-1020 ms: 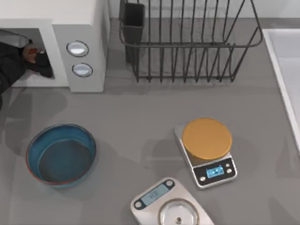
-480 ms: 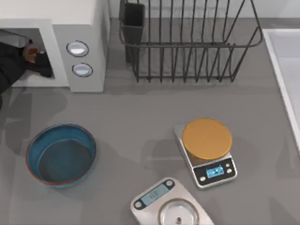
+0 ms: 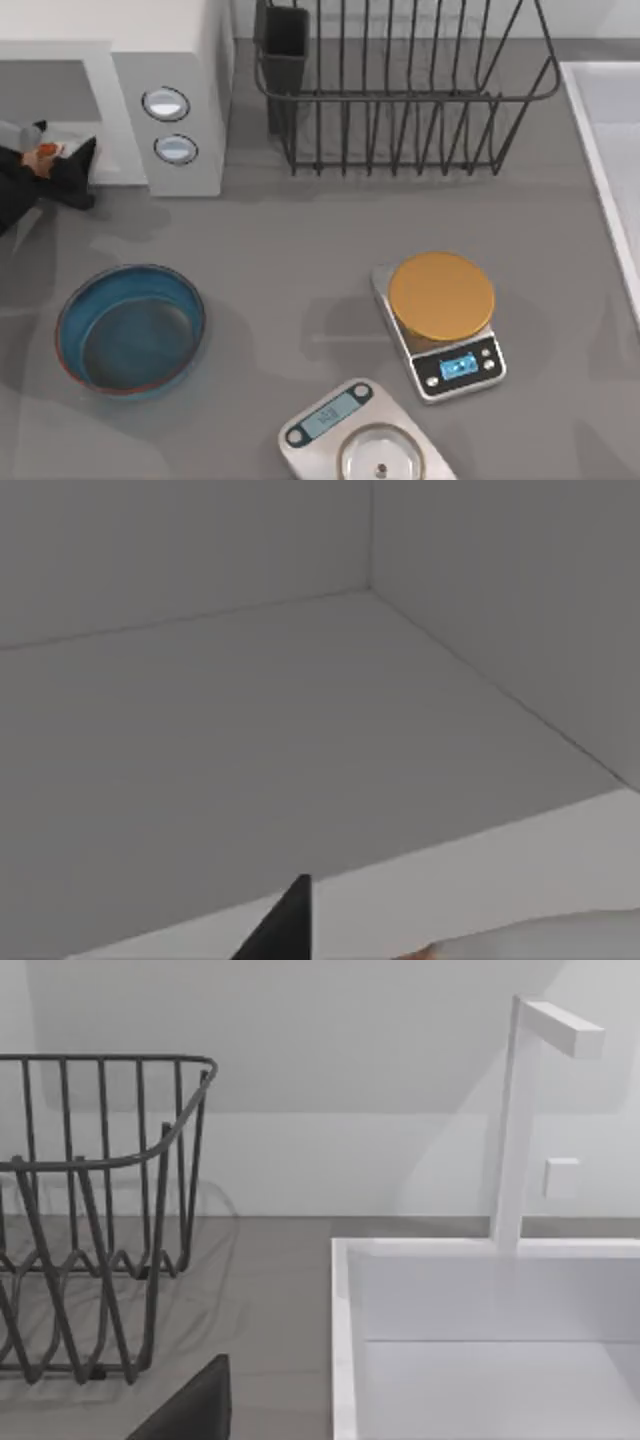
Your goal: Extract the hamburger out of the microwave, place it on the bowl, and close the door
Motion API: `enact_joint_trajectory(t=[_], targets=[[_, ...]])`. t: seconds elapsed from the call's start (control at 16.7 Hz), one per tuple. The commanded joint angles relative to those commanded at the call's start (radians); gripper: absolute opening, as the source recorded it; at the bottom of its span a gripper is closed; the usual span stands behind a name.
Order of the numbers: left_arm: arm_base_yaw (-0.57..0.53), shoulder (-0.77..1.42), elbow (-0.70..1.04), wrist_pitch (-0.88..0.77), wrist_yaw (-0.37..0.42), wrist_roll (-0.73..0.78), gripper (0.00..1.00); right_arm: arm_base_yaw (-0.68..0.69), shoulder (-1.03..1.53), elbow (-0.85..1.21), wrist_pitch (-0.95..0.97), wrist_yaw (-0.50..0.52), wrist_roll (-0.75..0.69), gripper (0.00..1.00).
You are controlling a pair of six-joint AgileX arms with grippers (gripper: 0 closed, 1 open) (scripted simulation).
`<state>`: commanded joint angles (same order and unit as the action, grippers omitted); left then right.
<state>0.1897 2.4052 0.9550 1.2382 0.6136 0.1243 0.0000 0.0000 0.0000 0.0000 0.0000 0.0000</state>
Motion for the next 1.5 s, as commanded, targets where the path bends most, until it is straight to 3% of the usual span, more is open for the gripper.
enact_joint_trajectory(t=[0.42,0.9,1.14,1.5], targets=[[0.075,-0.127,-0.488,0.321,0.071,0.021,0.00,0.000,0.000,0.000,0.000,0.000,0.000,1.00],[0.096,-0.157,-0.547,0.381,0.067,0.035,0.00,0.000,0.000,0.000,0.000,0.000,0.000,1.00],[0.096,-0.269,-0.547,0.268,0.064,0.035,0.00,0.000,0.000,0.000,0.000,0.000,0.000,1.00],[0.098,-0.636,-0.544,-0.105,0.060,0.037,0.00,0.000,0.000,0.000,0.000,0.000,0.000,1.00]])
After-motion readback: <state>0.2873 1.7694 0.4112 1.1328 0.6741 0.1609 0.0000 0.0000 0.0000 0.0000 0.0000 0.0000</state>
